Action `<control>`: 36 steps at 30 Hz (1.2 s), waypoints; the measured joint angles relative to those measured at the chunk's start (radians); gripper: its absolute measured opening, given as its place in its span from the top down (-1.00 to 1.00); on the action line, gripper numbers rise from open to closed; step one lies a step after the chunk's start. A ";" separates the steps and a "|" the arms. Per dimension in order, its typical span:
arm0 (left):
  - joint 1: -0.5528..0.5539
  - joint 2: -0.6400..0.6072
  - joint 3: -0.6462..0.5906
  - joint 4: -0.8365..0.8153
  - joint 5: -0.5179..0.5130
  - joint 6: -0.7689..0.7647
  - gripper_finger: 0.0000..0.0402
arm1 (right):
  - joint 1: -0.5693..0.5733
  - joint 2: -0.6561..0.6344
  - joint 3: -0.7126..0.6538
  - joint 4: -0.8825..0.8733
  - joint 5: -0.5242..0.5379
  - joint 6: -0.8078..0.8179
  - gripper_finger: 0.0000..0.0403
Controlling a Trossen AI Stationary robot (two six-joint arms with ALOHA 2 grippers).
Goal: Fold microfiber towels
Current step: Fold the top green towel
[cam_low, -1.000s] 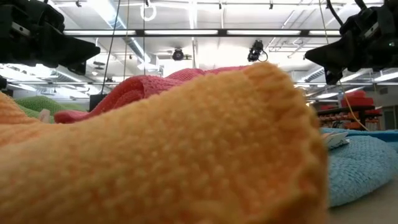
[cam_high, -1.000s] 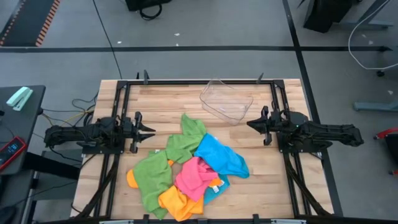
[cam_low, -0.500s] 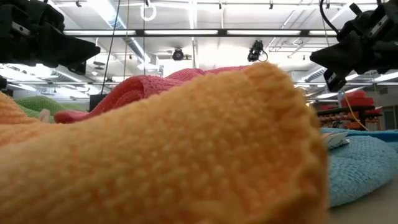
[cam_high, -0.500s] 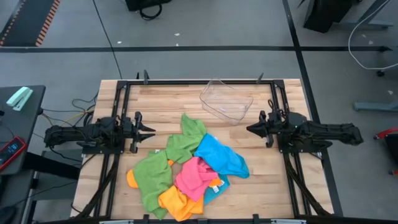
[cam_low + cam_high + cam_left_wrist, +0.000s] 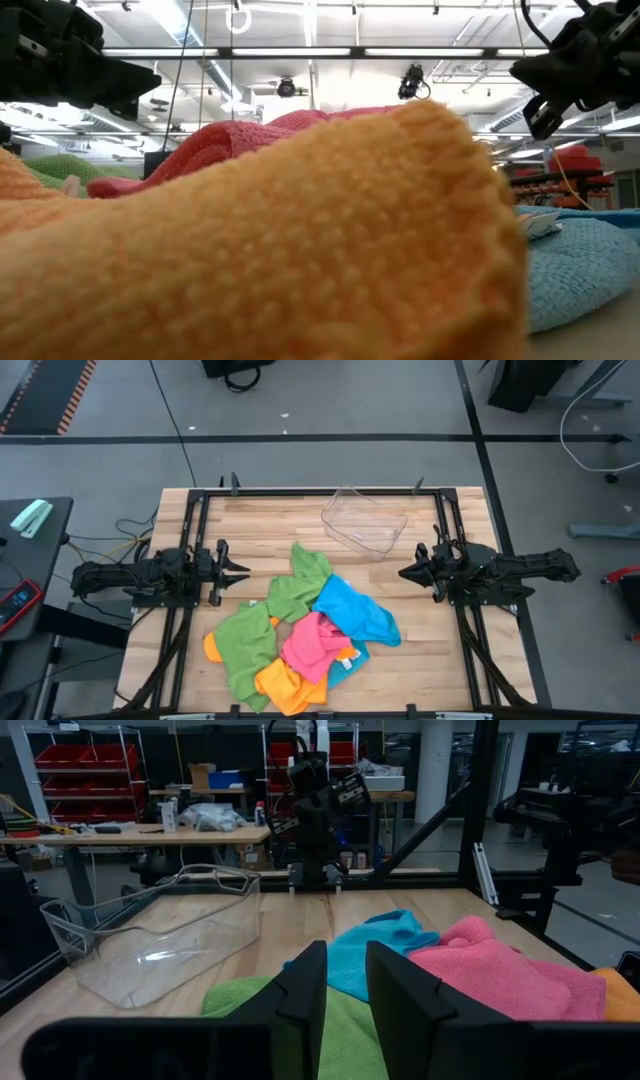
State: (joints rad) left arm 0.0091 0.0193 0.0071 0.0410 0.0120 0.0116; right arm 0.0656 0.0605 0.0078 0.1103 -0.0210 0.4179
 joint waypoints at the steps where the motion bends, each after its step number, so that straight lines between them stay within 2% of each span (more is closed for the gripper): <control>1: 0.000 0.000 0.000 0.000 0.000 0.000 0.60 | 0.011 0.000 0.000 0.000 0.009 -0.001 0.84; 6: 0.000 0.000 0.000 0.000 0.000 0.000 0.58 | 0.074 0.023 0.000 -0.002 0.044 0.007 0.84; 16: 0.000 0.000 0.000 0.000 0.000 0.000 0.57 | 0.170 0.142 0.000 0.047 0.203 0.003 0.84; 27: 0.000 0.000 0.000 0.000 0.000 0.000 0.58 | 0.179 0.280 0.000 0.138 0.208 0.020 0.84; 36: 0.000 0.000 0.000 0.000 0.000 0.000 0.59 | 0.240 0.392 0.000 0.265 0.223 0.043 0.84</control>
State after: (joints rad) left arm 0.0090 0.0193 0.0071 0.0406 0.0116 0.0120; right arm 0.3059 0.4520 0.0078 0.3751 0.2018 0.4604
